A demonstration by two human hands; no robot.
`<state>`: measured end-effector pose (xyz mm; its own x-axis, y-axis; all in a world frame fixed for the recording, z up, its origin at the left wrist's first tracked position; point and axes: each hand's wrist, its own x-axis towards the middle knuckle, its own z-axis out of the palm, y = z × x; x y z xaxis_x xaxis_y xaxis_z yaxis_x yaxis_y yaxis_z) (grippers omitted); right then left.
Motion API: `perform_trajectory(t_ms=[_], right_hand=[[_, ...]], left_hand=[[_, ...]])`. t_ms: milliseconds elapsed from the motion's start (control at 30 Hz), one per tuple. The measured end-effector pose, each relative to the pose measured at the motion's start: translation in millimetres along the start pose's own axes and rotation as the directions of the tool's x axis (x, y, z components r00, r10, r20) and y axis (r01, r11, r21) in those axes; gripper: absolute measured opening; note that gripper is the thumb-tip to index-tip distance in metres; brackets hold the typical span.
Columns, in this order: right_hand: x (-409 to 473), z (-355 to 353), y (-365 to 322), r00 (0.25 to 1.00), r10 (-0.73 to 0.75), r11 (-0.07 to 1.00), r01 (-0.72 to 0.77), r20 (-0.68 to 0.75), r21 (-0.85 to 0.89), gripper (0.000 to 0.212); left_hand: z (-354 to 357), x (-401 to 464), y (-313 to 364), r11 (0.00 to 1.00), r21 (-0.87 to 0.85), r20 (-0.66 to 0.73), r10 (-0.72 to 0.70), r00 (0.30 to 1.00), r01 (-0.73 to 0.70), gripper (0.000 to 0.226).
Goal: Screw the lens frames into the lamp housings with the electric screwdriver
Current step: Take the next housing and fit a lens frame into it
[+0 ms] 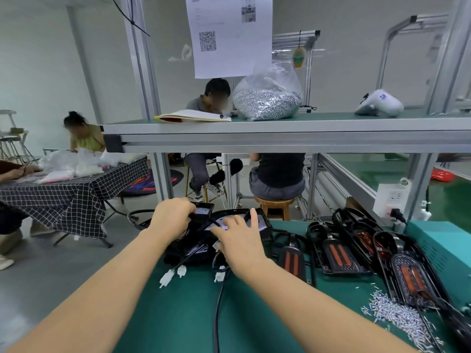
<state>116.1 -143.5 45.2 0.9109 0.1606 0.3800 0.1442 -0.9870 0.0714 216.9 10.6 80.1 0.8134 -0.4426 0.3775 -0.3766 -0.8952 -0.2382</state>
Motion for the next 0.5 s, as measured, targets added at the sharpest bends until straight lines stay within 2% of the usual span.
perform_trajectory(t_ms=[67,133,233,300,400,500], right_hand=[[1.5,1.9,3.5,0.998,0.023,0.999,-0.021,-0.062,0.027,0.043],[-0.1,0.2,7.5,0.983,0.037,0.995,-0.020,-0.182,0.097,0.044],[-6.1,-12.7,12.2,0.920,0.079,0.968,0.022,-0.384,0.251,0.040],[-14.6,-24.8,16.3,0.857,0.159,0.910,0.065,-0.491,0.409,0.032],[-42.0,-38.4,26.6,0.824,0.285,0.751,0.126,-0.490,0.648,0.029],[-85.3,-45.7,37.4,0.822,0.403,0.573,0.115,-0.401,0.811,0.030]], left_hand=[[-3.9,0.5,-3.3,0.998,-0.057,-0.033,0.010,0.999,-0.011,0.024],[-14.0,-2.8,-5.6,0.992,-0.124,-0.093,-0.002,0.996,-0.010,0.025],[-38.4,-17.4,-3.1,0.964,-0.263,-0.270,-0.034,0.962,-0.040,0.023],[-59.2,-33.9,5.7,0.943,-0.307,-0.408,-0.011,0.913,-0.126,0.019],[-82.9,-65.8,28.7,0.935,-0.245,-0.567,0.076,0.820,-0.255,0.014],[-92.6,-100.0,60.4,0.938,-0.183,-0.619,0.124,0.776,-0.295,0.016]])
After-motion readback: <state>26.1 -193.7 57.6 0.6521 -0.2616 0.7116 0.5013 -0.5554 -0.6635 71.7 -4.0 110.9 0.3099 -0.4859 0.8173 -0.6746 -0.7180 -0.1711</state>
